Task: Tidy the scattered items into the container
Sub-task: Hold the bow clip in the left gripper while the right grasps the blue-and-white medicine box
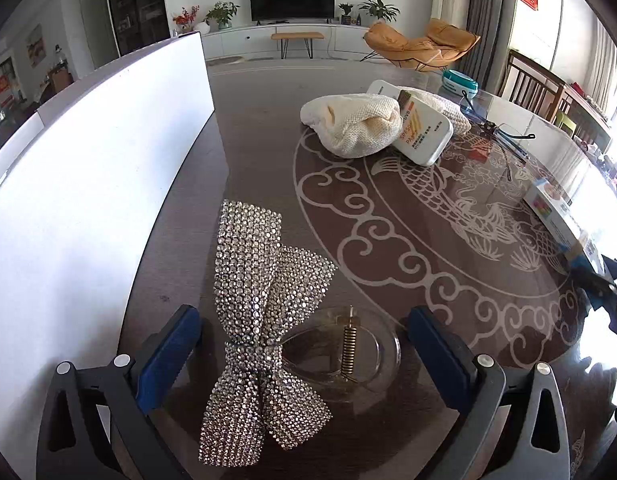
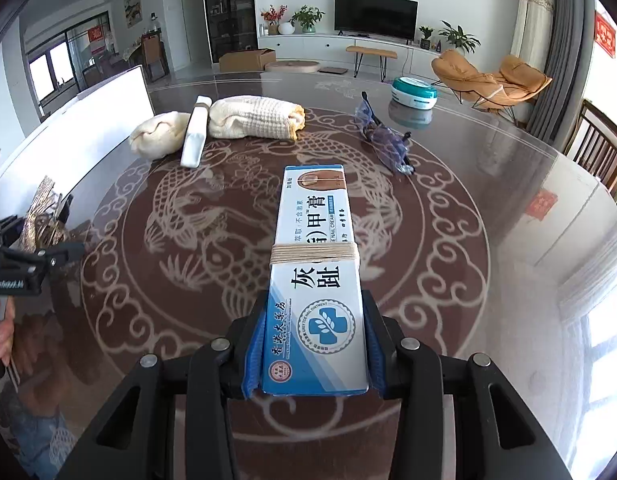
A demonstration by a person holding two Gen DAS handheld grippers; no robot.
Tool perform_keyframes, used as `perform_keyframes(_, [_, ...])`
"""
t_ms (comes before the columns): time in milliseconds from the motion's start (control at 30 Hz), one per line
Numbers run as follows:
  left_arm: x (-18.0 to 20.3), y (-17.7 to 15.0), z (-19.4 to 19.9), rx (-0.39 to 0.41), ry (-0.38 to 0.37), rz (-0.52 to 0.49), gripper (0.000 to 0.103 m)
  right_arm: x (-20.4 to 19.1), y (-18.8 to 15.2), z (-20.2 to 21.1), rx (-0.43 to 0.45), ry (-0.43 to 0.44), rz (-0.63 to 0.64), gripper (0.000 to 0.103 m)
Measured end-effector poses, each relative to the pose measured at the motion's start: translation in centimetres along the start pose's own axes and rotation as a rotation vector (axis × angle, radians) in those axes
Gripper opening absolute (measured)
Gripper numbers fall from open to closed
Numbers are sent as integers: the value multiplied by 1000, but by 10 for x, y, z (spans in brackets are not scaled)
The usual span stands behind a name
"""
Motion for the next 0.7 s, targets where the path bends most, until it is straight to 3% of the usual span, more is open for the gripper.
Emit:
perform_keyframes(100, [0, 0, 0, 0, 0, 0, 103, -1, -33, 28, 2, -7, -19, 43])
perform_keyframes(233, [0, 0, 0, 0, 0, 0, 103, 2, -46, 38, 1, -26, -41, 46])
perform_keyframes(300, [0, 0, 0, 0, -1, 0, 103, 3, -46, 33, -21, -56, -38, 72])
perform_keyframes(333, [0, 0, 0, 0, -2, 0, 103, 6, -49, 31, -39, -68, -44, 94])
perform_keyframes(367, [1, 0, 0, 0, 0, 0, 103, 7, -49, 29, -48, -59, -56, 99])
perform_keyframes(700, [1, 0, 0, 0, 0, 0, 103, 8, -50, 28, -54, -57, -61, 103])
Point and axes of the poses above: each gripper's, at about its wrist camera, not at the fingertips, and z roughly against the way its jaws point, x to its right, y to its top, the point moved 10 cm from there along -z, roughly the way its jaws point
